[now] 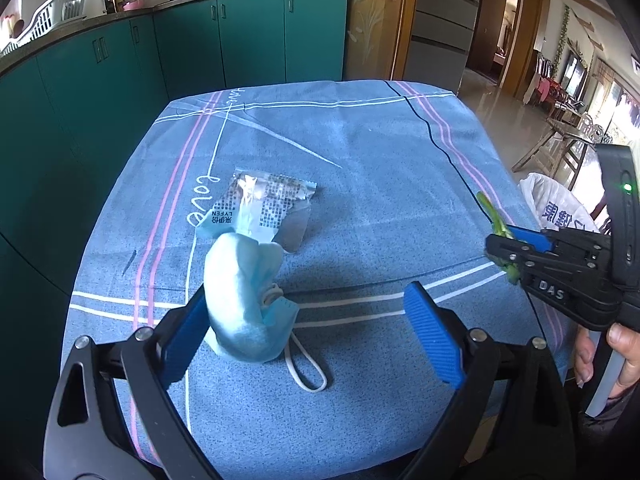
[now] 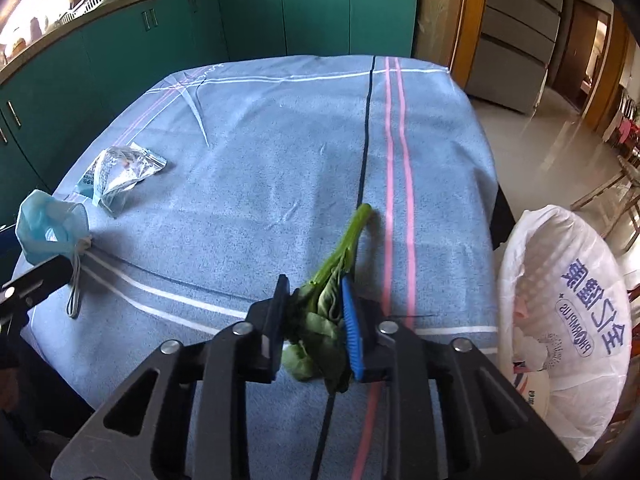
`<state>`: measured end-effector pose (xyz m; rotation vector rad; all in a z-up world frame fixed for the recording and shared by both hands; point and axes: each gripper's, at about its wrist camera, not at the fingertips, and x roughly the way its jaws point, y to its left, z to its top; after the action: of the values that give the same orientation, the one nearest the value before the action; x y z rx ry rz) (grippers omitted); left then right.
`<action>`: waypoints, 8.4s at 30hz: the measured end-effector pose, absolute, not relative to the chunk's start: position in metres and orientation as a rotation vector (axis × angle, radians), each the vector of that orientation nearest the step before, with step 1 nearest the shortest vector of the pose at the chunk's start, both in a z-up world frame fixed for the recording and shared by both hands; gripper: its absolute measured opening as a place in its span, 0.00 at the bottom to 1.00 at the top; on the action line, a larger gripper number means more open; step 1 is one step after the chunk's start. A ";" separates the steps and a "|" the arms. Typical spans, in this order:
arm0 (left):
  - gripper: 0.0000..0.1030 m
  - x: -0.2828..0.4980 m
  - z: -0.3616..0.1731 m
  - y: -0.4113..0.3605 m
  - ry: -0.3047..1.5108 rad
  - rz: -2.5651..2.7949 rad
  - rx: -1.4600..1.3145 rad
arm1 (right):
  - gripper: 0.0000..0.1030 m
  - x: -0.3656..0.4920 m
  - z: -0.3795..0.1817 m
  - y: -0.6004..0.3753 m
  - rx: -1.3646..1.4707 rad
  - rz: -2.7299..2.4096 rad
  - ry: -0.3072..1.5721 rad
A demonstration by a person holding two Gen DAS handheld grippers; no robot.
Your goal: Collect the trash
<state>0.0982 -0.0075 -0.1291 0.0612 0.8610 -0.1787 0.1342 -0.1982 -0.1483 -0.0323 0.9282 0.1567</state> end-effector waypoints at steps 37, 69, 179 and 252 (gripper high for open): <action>0.29 0.104 -0.092 -0.077 0.779 -0.373 0.093 | 0.25 0.067 -0.079 -0.317 0.081 -0.076 0.712; 0.84 0.124 -0.108 -0.290 0.717 -0.599 0.330 | 0.25 0.006 -0.108 -0.446 0.225 -0.357 0.707; 0.56 0.124 -0.084 -0.203 0.727 -0.605 0.206 | 0.86 0.019 -0.067 -0.381 0.100 -0.339 0.621; 0.97 -0.049 0.023 -0.037 0.420 -0.229 0.095 | 0.97 -0.110 0.009 -0.262 -0.001 -0.267 0.372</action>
<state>-0.0490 -0.0373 0.0231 0.0948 0.4197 -0.2290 -0.1098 -0.2617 0.0095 -0.0010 0.3721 -0.2675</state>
